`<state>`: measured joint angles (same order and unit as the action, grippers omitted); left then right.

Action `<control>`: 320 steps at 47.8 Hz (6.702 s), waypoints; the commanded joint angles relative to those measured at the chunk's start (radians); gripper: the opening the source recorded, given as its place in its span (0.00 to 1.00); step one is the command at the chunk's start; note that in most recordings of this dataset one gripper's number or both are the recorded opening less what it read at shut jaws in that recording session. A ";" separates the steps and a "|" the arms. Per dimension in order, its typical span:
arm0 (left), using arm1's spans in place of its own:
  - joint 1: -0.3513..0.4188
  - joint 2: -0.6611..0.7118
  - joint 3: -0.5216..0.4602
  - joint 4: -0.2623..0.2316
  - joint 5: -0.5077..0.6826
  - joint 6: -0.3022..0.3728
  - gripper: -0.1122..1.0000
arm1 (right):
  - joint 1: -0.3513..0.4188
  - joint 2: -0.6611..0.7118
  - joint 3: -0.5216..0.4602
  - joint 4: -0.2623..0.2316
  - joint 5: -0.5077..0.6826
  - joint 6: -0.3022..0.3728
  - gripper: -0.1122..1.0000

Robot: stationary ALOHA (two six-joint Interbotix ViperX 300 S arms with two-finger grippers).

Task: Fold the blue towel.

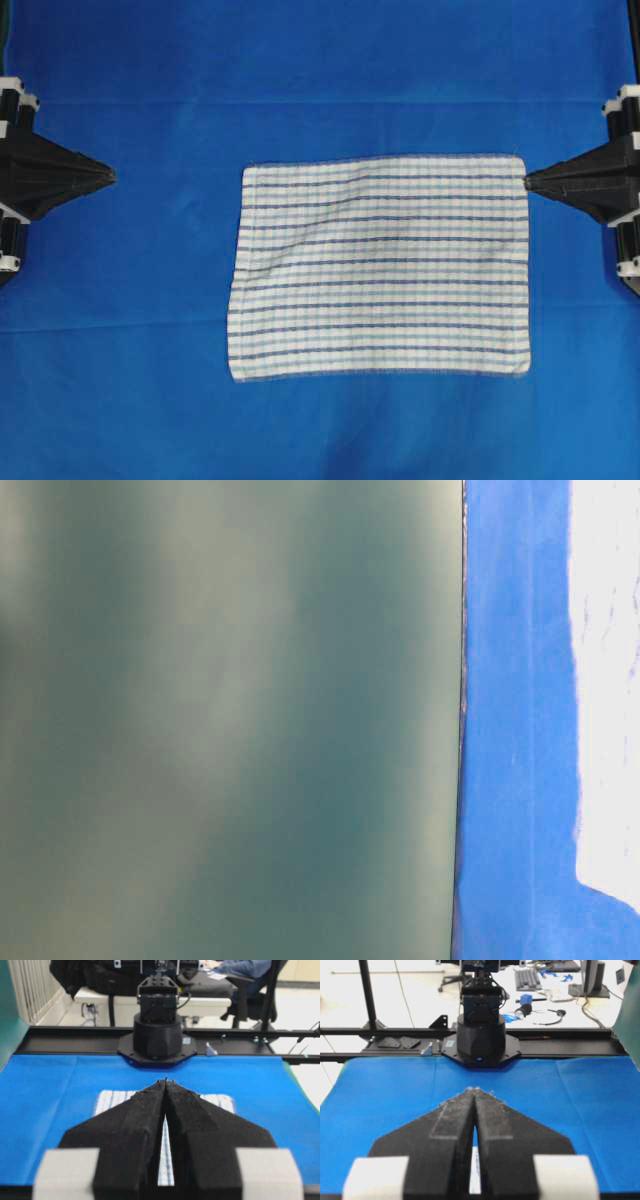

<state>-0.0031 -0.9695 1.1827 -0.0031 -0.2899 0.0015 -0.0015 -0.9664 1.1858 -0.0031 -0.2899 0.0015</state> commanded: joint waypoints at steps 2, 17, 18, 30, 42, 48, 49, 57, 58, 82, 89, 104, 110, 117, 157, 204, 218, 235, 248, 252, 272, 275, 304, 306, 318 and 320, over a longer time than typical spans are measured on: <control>0.008 0.029 -0.032 -0.026 0.014 -0.003 0.10 | 0.005 0.008 -0.032 0.008 0.008 0.011 0.10; 0.055 0.199 -0.089 -0.026 0.014 0.008 0.10 | -0.120 0.009 -0.072 0.008 0.235 0.026 0.10; 0.064 0.213 -0.094 -0.026 0.012 0.008 0.10 | -0.133 0.009 -0.072 0.008 0.245 0.026 0.10; 0.179 0.397 -0.149 -0.026 0.029 -0.006 0.10 | -0.319 0.029 -0.066 0.012 0.383 0.058 0.10; 0.270 0.555 -0.206 -0.026 0.118 -0.008 0.56 | -0.459 0.132 -0.051 0.011 0.492 0.110 0.24; 0.285 0.620 -0.225 -0.026 0.163 -0.009 0.85 | -0.489 0.192 -0.049 -0.002 0.528 0.112 0.58; 0.287 0.635 -0.229 -0.026 0.166 -0.008 0.88 | -0.495 0.204 -0.048 -0.003 0.532 0.112 0.62; 0.288 0.750 -0.250 -0.026 0.164 -0.006 0.90 | -0.531 0.321 -0.052 -0.012 0.548 0.112 0.65; 0.288 0.764 -0.253 -0.026 0.166 -0.006 0.90 | -0.534 0.337 -0.052 -0.014 0.548 0.112 0.65; 0.290 1.032 -0.351 -0.026 0.164 -0.005 0.90 | -0.546 0.643 -0.067 -0.023 0.543 0.107 0.66; 0.293 1.066 -0.354 -0.026 0.164 -0.005 0.89 | -0.546 0.644 -0.063 -0.023 0.543 0.106 0.65; 0.291 1.078 -0.351 -0.026 0.173 -0.011 0.66 | -0.538 0.698 -0.051 -0.018 0.538 0.109 0.61; 0.287 1.080 -0.350 -0.026 0.199 -0.009 0.43 | -0.531 0.713 -0.054 -0.018 0.538 0.109 0.45; 0.281 1.080 -0.353 -0.026 0.233 -0.009 0.22 | -0.526 0.712 -0.054 -0.015 0.541 0.107 0.16; 0.295 1.005 -0.402 -0.023 0.305 0.012 0.15 | -0.514 0.502 -0.048 0.000 0.584 0.129 0.16; -0.100 0.917 -0.388 -0.026 0.419 -0.077 0.15 | 0.060 0.287 -0.006 0.035 0.666 0.425 0.16; -0.247 0.919 -0.403 -0.026 0.416 -0.252 0.15 | 0.284 0.308 -0.006 0.035 0.660 0.540 0.16; -0.330 0.937 -0.428 -0.026 0.413 -0.327 0.15 | 0.416 0.439 -0.031 0.035 0.594 0.627 0.16; -0.327 0.940 -0.430 -0.026 0.414 -0.318 0.15 | 0.436 0.543 -0.077 0.035 0.581 0.632 0.16; -0.322 0.940 -0.430 -0.025 0.414 -0.316 0.15 | 0.436 0.561 -0.086 0.037 0.581 0.637 0.16; -0.316 0.937 -0.428 -0.025 0.422 -0.327 0.43 | 0.460 0.575 -0.109 0.037 0.617 0.706 0.43; -0.304 0.933 -0.425 -0.025 0.433 -0.324 0.56 | 0.460 0.555 -0.109 0.029 0.635 0.704 0.59; -0.091 0.919 -0.416 -0.017 0.477 -0.202 0.79 | 0.087 0.411 -0.049 -0.247 0.779 0.706 0.63; -0.087 0.922 -0.413 -0.017 0.477 -0.199 0.79 | 0.081 0.422 -0.044 -0.247 0.775 0.706 0.63; -0.060 0.962 -0.391 -0.017 0.430 -0.199 0.79 | 0.080 0.532 -0.026 -0.244 0.701 0.707 0.63; -0.060 0.974 -0.388 -0.017 0.414 -0.199 0.79 | 0.080 0.552 -0.025 -0.242 0.689 0.707 0.63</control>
<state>-0.0660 0.0000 0.7977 -0.0215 0.1534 -0.1994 0.0798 -0.4403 1.1658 -0.2470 0.4218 0.7102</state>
